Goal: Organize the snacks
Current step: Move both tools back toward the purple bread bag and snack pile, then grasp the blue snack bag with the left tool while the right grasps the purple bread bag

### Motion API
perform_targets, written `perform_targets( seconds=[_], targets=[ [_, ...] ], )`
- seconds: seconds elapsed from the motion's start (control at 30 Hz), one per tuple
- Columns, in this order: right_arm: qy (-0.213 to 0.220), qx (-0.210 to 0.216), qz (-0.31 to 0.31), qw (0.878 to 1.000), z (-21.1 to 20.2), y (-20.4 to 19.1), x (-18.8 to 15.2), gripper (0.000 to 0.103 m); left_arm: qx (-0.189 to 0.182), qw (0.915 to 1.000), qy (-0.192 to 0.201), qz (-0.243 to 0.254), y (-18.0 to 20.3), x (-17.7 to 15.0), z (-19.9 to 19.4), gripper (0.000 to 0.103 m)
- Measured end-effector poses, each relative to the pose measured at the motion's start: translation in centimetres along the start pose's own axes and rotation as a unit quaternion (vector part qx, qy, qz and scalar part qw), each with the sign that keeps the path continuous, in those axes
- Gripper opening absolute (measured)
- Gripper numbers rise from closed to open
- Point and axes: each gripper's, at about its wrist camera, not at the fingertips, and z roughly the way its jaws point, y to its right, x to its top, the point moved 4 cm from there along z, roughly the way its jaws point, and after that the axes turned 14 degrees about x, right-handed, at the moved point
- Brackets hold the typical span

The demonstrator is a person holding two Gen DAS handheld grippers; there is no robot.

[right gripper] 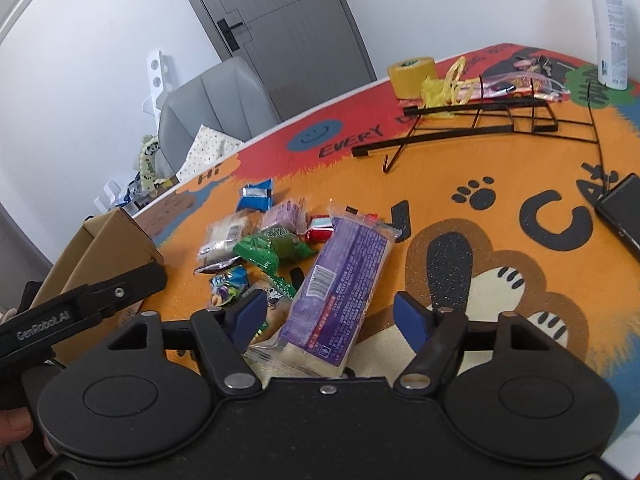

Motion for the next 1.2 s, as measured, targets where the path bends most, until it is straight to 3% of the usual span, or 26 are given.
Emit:
perform_targets(
  seconds=[0.33,0.57,0.67,0.83,1.0,1.07,1.2],
  targets=[
    [-0.023,-0.017,0.005,1.000,1.1,1.7,0.1,0.045,0.004,0.9996,-0.024,0.016,1.3,-0.8,3.5,0.073],
    [-0.023,-0.036,0.003,0.999,1.1,2.4,0.3,0.045,0.020,0.9989,-0.035,0.023,1.9,-1.0,5.5,0.067],
    [-0.024,-0.039,-0.008,0.999,1.5,2.1,0.2,0.051,0.025,0.9984,-0.041,0.029,2.2,-1.3,5.9,0.059],
    [-0.031,-0.048,-0.029,0.998,2.3,1.6,-0.2,0.050,0.026,0.9978,-0.049,0.036,2.1,-1.8,6.4,0.049],
    [-0.028,-0.049,-0.040,0.998,2.2,1.4,-0.5,0.040,0.026,0.9978,-0.045,0.041,1.9,-2.0,6.3,0.034],
    [-0.026,-0.046,-0.038,0.998,2.1,1.4,-0.6,0.034,0.021,0.9980,-0.043,0.040,1.8,-2.0,5.8,0.032],
    [-0.022,-0.036,-0.032,0.999,1.8,1.1,-0.8,0.032,0.021,0.9986,-0.033,0.035,1.4,-1.7,4.6,0.028]
  ],
)
